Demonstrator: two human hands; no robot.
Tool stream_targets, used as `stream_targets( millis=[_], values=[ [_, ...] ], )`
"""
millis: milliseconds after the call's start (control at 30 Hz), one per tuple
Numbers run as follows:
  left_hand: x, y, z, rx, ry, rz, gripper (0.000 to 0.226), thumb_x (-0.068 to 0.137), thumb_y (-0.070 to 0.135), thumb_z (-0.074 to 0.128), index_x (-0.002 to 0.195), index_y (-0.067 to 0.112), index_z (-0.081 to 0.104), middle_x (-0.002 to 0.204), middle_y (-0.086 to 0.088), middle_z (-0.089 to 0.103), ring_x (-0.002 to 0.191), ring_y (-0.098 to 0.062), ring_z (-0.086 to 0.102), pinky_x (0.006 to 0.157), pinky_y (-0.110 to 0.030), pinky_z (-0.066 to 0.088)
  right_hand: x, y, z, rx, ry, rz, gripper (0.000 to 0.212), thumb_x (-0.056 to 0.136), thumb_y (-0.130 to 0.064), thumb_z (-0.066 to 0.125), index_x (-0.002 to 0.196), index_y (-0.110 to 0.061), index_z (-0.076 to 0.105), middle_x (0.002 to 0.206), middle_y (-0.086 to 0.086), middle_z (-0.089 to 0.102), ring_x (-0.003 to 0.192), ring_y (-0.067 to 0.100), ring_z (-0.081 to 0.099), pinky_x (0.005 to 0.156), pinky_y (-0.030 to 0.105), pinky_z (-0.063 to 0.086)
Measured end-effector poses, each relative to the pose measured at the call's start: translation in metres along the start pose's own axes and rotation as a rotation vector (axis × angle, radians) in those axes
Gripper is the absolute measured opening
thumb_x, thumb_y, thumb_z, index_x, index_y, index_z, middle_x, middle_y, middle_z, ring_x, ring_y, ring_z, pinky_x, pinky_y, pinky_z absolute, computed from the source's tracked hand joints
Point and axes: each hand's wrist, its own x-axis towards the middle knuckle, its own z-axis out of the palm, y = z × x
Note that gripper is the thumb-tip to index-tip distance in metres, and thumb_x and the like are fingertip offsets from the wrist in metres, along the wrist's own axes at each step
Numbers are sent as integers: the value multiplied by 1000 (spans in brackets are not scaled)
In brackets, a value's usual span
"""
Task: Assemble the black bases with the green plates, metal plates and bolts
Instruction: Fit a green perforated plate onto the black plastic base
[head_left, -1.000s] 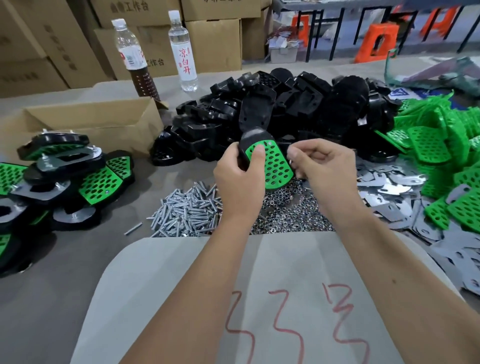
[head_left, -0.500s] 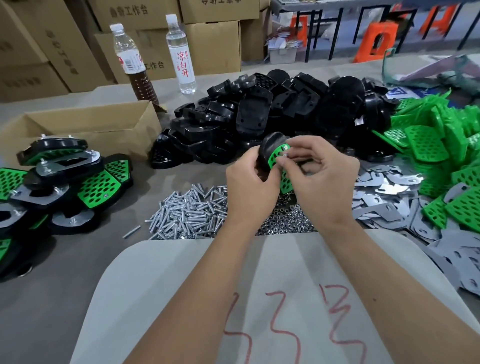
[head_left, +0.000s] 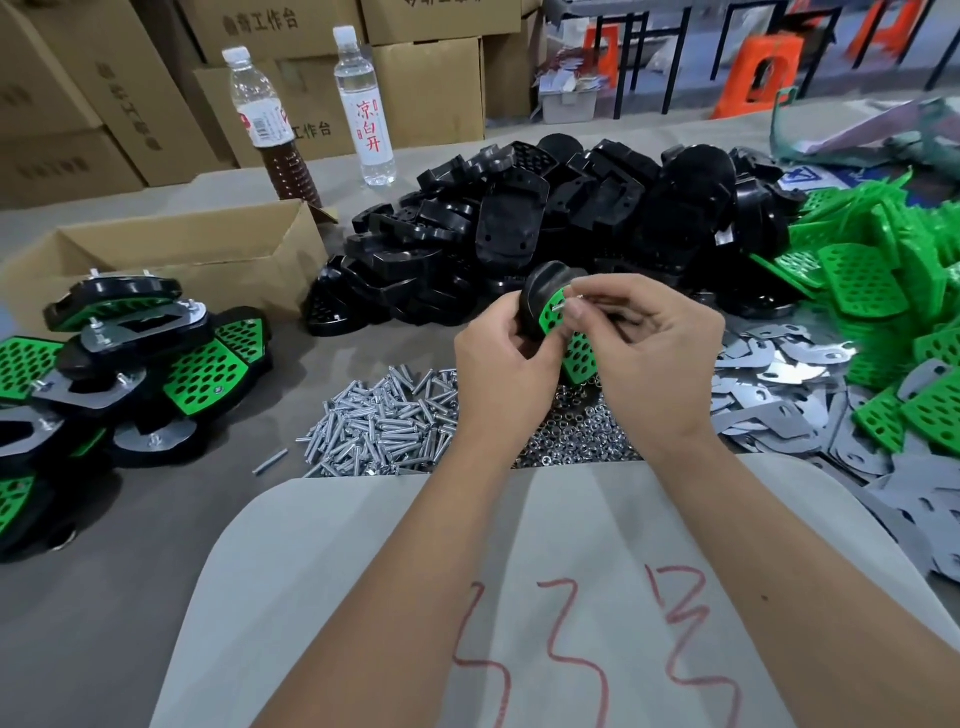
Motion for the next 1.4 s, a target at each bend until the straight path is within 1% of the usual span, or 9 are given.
stream_targets(
  millis=[167,367,533,767,867,967,1100,1233,1400],
  values=[
    [-1,1,-2,2,-7,21,16,89,8,78,105,12,75,90,4,77,85,-10,75,76,-32,62,-2,-3,3,-7,-29,21,12,87,-5,81,93,-15,80,89,-5,79,85,19,78,79,34,62],
    [-3,1,-4,22,-2,14,17,88,20,79,105,20,75,87,5,77,82,-16,74,75,-43,61,-1,-5,0,-202,-72,-17,9,88,-9,80,92,-17,79,87,-5,75,81,17,68,75,37,56],
    [-2,0,-6,28,-29,-7,24,82,4,77,102,17,74,86,4,76,82,-16,73,76,-44,61,0,-9,0,-403,-143,-143,6,89,-4,76,90,-10,78,84,-7,66,81,12,56,76,21,45],
    [-2,1,-2,51,13,89,39,83,3,76,117,22,75,88,10,75,79,-10,70,78,-35,60,-4,-17,6,-589,-57,-259,7,93,-4,72,87,-4,76,82,5,71,78,26,64,73,36,51],
    [-1,0,-3,47,35,91,42,86,2,75,124,21,74,85,8,75,71,-7,66,74,-33,60,-8,-18,14,-430,-1,-39,7,92,-10,73,88,-8,78,81,0,75,78,19,71,77,43,58],
    [-1,1,-4,98,79,132,48,85,1,76,129,20,73,78,6,72,62,-8,62,66,-28,58,-9,-15,15,-206,-4,108,5,90,-10,76,88,-12,80,80,-3,77,77,14,73,76,36,60],
    [-3,3,-4,5,91,99,42,86,-2,73,124,17,75,95,4,78,85,-19,75,78,-37,62,0,-9,2,260,-144,366,7,90,-6,79,86,-12,80,76,9,76,63,11,63,58,20,49],
    [-2,2,-8,-84,69,21,28,86,-2,75,110,13,77,90,0,78,85,-21,75,77,-38,61,1,-3,-1,342,-283,349,11,94,-5,74,96,-11,83,83,12,78,68,11,60,56,20,48],
    [-1,3,-8,-66,41,0,38,85,-4,78,119,13,75,98,1,79,92,-15,75,82,-33,61,1,5,-4,242,-161,361,3,85,-22,84,83,-22,82,76,5,76,59,9,56,53,23,44]
  ],
)
